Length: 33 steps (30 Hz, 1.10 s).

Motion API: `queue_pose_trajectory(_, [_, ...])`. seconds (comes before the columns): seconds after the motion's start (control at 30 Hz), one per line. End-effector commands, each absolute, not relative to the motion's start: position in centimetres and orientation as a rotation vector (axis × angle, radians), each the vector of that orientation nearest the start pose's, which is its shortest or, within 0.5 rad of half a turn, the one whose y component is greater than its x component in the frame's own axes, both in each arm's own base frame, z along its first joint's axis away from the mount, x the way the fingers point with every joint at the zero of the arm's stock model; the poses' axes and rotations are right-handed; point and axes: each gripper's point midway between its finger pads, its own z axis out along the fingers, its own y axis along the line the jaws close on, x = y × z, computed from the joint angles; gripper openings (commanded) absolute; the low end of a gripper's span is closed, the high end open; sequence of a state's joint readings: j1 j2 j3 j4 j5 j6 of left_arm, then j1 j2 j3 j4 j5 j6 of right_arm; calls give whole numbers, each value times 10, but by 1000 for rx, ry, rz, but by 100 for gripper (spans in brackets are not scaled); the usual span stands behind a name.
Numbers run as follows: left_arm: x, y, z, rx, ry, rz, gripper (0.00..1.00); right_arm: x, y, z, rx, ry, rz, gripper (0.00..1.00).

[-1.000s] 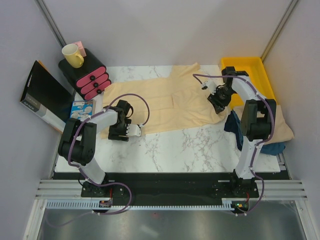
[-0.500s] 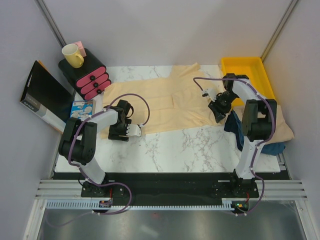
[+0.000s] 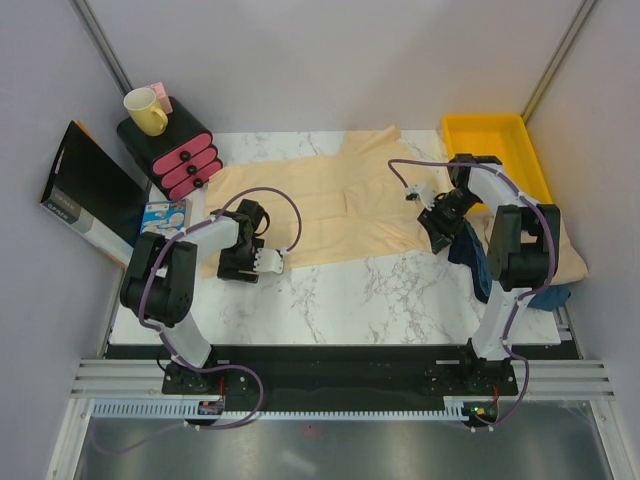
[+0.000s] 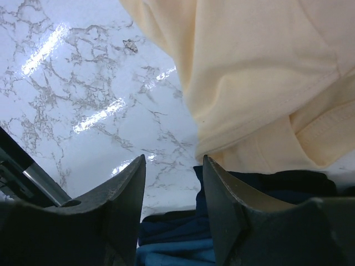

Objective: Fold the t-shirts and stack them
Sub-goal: Fold the flattened tshirt in 1/3 of the way

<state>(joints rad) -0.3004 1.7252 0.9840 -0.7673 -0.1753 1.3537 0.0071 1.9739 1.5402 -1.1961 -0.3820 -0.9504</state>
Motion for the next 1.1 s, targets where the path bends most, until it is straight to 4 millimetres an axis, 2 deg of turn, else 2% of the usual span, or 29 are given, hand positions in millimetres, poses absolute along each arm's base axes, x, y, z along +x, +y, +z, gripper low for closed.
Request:
queue_pose_trajectory(0.0, [297,-49,-15,-2323,-2203,-102,76,330,43,56,-1344,2613,610,53])
queue_pose_trajectory(0.5, [299,-52,-16,-2328,-2195,-93,76,357,34,28,-1275,2647,484,49])
queue_pose_trajectory(0.7, [298,-53,-18,-2325,-2192,-86,76,362,29,26,-1276,2657,433,28])
queue_pose_trajectory(0.83, [296,-53,-21,-2320,-2180,-78,76,367,20,25,-1281,2663,353,6])
queue_pose_trajectory(0.93, [296,-51,-24,-2313,-2170,-84,76,377,14,36,-1291,2635,271,0])
queue_pose_trajectory(1.07, [296,-47,-28,-2321,-2139,-114,76,393,8,58,-1296,2577,178,0])
